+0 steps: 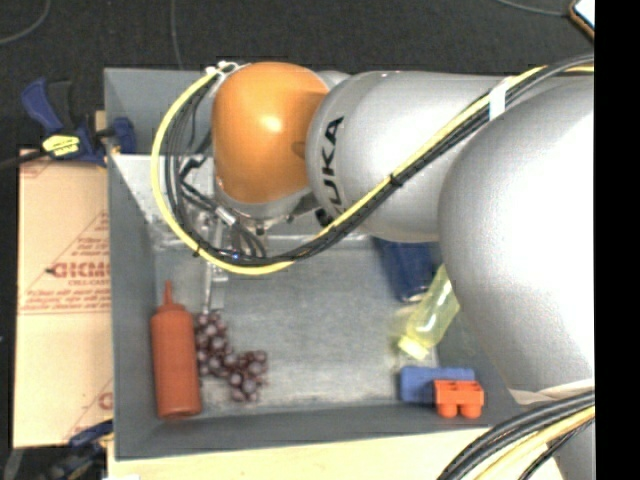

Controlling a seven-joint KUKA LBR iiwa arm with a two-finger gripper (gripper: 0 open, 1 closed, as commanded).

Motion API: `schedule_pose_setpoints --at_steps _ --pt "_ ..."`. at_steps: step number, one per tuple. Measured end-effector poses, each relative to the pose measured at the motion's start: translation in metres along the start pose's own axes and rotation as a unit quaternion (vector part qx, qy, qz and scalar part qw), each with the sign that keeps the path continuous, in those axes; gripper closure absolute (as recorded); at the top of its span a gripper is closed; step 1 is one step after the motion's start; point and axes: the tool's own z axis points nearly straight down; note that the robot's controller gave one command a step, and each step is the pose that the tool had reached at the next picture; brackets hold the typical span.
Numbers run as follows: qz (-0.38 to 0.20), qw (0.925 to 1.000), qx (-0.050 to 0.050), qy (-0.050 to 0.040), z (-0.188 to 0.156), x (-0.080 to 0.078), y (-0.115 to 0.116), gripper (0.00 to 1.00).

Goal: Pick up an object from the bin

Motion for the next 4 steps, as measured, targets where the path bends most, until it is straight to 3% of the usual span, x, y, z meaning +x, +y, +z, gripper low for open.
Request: schedule_pose_setpoints --at_steps 1,2,3,4 --pt "0.002 1.0 -0.001 -0.0041 -0.005 -0.002 -0.001 0.0" --pt "-0.065 0.9979 -0.001 -0.0031 0.11 0.063 -0.011 0.0" --pt "-0.242 0.9702 -0.001 -0.0144 0.03 0.076 -0.002 0.0" --pt "-0.017 0.9998 -0.001 -0.0047 0.082 0.081 -0.038 0.0"
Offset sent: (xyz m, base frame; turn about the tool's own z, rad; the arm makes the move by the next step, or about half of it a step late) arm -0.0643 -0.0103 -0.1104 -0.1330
